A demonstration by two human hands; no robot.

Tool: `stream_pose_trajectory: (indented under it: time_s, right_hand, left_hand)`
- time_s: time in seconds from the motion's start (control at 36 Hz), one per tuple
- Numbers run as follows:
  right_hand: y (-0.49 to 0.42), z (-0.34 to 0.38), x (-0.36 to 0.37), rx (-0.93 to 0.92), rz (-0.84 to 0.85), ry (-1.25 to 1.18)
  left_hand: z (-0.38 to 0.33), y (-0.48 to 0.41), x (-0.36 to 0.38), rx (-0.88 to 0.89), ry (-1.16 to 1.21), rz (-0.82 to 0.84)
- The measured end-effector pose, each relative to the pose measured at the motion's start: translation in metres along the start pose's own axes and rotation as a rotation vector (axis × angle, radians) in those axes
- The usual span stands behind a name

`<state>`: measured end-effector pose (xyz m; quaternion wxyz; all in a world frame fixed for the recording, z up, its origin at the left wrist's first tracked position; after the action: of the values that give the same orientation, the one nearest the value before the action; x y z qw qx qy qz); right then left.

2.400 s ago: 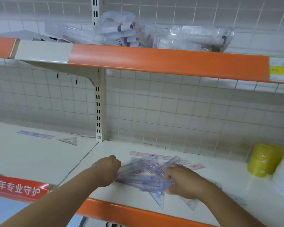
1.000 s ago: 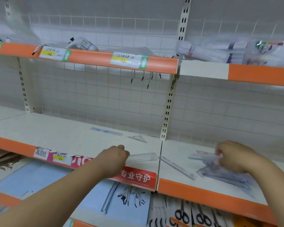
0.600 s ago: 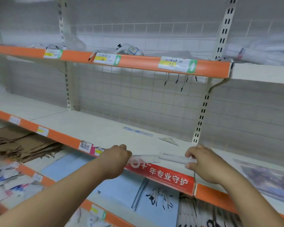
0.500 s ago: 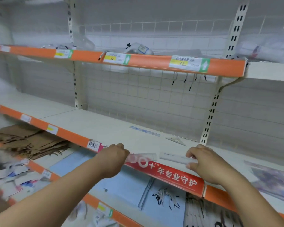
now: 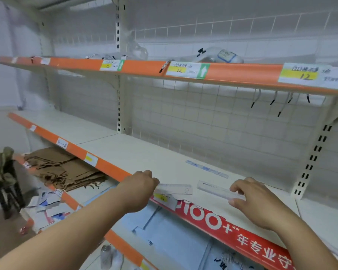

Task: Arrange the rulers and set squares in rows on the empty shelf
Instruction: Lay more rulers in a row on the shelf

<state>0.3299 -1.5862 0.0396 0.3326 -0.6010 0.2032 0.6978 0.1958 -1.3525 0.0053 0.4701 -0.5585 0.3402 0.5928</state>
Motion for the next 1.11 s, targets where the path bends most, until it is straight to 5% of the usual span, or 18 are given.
stream_pose_trajectory:
  time_s: [0.39,1.11]
  right_hand:
    - [-0.098,0.031,0.019,0.011,0.015,-0.032]
    - [-0.108,0.089,0.103,0.402,0.067,-0.028]
  left_hand:
    - [0.071,-0.077,0.011,0.03,-0.025,0.037]
    - [0.139,-0.162,0.077,0.438,-0.056,0.161]
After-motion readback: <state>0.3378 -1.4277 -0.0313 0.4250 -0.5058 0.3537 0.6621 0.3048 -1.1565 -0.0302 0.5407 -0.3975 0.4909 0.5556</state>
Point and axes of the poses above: each hand's wrist, its own y-axis away from the middle knuckle, its own x-axis out of the palm, z = x × y, the point moved 5 cm from there along -y, towards the middle knuckle, and after that the axes turned 2 degrees about -x, right-handed, at the moved point
